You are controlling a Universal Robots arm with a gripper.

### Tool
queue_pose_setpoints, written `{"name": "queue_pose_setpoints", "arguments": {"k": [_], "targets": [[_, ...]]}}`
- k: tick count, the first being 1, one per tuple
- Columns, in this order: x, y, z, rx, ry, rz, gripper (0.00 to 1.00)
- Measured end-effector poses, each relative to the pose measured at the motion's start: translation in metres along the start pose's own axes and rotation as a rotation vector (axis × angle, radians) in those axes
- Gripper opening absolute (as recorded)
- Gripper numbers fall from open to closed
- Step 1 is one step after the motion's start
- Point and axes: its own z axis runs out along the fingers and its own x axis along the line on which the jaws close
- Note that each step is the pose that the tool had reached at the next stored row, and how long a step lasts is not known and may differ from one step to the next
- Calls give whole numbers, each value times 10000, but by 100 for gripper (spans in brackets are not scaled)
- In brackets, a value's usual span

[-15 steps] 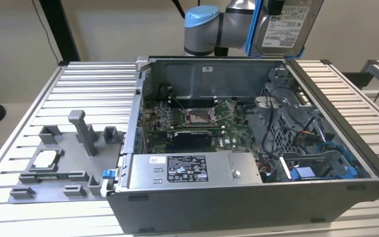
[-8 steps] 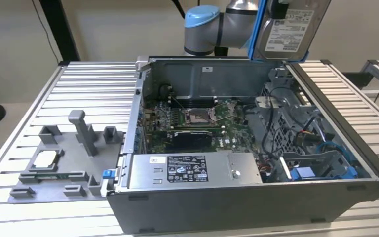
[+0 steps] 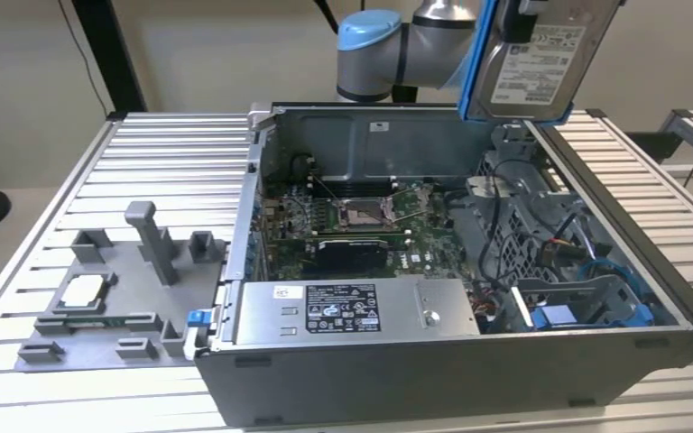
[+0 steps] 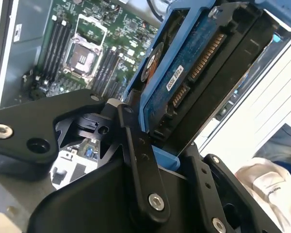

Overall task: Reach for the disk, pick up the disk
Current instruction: 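Pick up the disk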

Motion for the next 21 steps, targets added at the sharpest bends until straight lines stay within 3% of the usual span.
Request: {"name": "queue_pose_setpoints", "arguments": {"k": [12, 21], "targets": [[250, -21, 8, -13, 2, 0, 0], [525, -70, 32, -41, 4, 0, 0]]}}
